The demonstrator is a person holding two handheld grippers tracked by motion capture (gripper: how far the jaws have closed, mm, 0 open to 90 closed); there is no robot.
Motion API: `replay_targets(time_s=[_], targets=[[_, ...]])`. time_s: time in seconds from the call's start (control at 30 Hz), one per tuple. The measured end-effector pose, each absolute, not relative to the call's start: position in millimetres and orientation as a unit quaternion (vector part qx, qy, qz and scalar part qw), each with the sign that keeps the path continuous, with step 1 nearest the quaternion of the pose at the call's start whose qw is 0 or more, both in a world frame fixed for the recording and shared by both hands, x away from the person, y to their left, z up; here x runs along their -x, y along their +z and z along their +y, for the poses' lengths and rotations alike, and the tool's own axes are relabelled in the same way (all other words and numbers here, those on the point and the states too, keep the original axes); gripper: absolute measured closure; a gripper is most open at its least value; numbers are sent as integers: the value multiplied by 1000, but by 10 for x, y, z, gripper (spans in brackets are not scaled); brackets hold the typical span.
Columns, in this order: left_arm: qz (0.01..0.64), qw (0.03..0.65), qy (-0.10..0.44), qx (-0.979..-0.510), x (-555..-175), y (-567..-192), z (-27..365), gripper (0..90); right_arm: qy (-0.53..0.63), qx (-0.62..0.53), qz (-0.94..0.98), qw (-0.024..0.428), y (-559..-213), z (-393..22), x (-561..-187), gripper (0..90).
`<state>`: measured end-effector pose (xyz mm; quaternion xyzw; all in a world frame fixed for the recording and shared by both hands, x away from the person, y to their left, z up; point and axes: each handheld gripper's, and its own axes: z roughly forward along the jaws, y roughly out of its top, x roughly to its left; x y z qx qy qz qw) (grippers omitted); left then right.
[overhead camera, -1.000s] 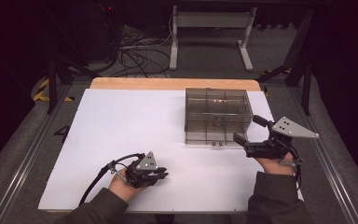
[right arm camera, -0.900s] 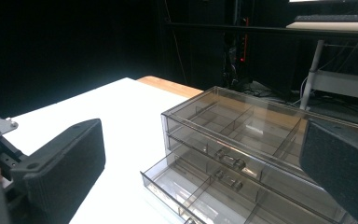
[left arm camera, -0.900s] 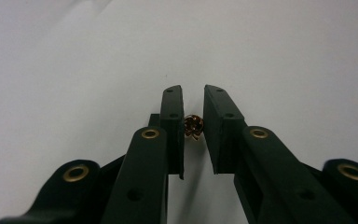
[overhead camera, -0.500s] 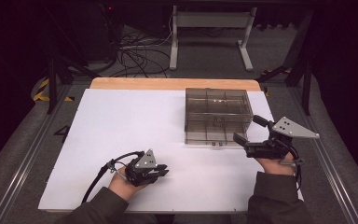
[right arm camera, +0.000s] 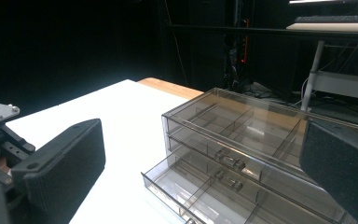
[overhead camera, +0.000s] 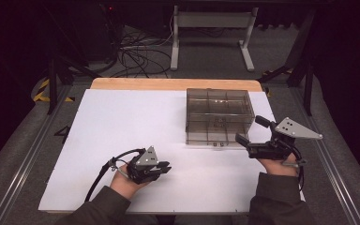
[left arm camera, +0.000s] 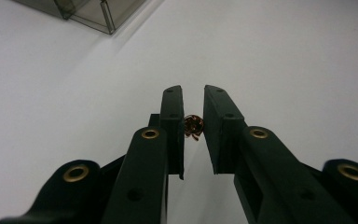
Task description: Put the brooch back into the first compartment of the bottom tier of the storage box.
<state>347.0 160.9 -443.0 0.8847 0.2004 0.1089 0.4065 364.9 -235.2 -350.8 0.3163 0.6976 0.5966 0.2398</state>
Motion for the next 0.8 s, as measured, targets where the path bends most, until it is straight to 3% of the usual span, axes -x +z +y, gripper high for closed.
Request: replay_targets(time_s=[0.8], targets=[[195, 409, 126, -883, -3609, -4302, 1480, 789, 597, -315, 697, 241, -3506, -2359, -3647, 8]])
